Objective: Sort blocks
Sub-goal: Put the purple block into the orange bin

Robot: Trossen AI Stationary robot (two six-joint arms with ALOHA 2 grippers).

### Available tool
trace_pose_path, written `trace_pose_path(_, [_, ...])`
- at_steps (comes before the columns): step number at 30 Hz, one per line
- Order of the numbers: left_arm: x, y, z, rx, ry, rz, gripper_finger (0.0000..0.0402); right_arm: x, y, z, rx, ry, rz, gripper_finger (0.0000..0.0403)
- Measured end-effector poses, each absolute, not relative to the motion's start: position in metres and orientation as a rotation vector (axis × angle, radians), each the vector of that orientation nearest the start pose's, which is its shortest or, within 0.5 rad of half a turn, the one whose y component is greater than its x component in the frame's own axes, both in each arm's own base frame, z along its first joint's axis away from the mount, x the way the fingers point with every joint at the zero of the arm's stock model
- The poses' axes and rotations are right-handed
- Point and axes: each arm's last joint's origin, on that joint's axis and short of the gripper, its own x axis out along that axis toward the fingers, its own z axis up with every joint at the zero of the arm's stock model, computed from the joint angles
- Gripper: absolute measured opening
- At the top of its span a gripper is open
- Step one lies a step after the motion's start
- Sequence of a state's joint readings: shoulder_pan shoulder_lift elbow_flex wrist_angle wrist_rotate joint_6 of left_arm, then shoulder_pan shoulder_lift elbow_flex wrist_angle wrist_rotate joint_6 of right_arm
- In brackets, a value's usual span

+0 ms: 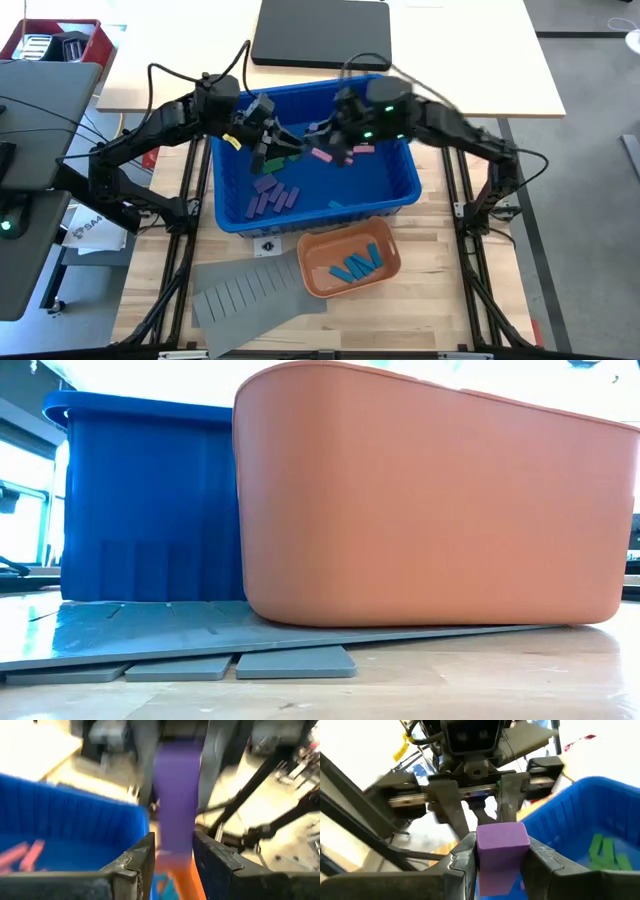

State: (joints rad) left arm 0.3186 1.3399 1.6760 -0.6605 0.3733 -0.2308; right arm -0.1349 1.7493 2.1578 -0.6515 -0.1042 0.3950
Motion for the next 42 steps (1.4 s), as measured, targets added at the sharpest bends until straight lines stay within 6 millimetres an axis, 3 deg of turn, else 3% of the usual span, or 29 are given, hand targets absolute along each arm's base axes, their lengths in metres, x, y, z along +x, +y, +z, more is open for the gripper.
trace_pose_path(5, [0.242, 0.08, 0.459, -0.368, 0.401, 0.047, 0.0148, 0.329, -0.032, 0.507, 0.551, 0.269, -0.056, 0.0104])
trace_pose_path(12, [0.226, 0.093, 0.441, -0.388, 0.601, 0.175, 0.0163, 0.324, 0.013, 0.481, 0.636, 0.554, 0.033, 0.0104])
trace_pose_path(18, [0.223, 0.096, 0.438, -0.398, 0.633, 0.188, 0.0164, 0.32, 0.05, 0.405, 0.741, 0.906, -0.042, 0.0104])
trace_pose_path(22, [0.223, 0.095, 0.438, -0.397, 0.633, 0.179, 0.0164, 0.307, 0.069, 0.358, 0.877, 1.015, -0.046, 0.0104])
trace_pose_path(26, [0.224, 0.093, 0.438, -0.396, 0.638, 0.171, 0.0165, 0.315, 0.089, 0.305, 0.987, 1.062, -0.056, 0.0104])
trace_pose_path(30, [0.223, 0.093, 0.437, -0.402, 0.652, 0.171, 0.0165, 0.323, 0.094, 0.272, 1.041, 1.045, -0.129, 0.0104])
trace_pose_path(34, [0.223, 0.093, 0.437, -0.402, 0.655, 0.171, 0.0165, 0.331, 0.087, 0.237, 1.03, 1.072, -0.272, 0.0104])
trace_pose_path(42, [0.223, 0.093, 0.437, -0.402, 0.653, 0.171, 0.0165, 0.361, 0.083, 0.204, 0.951, 1.039, -0.113, 0.0104])
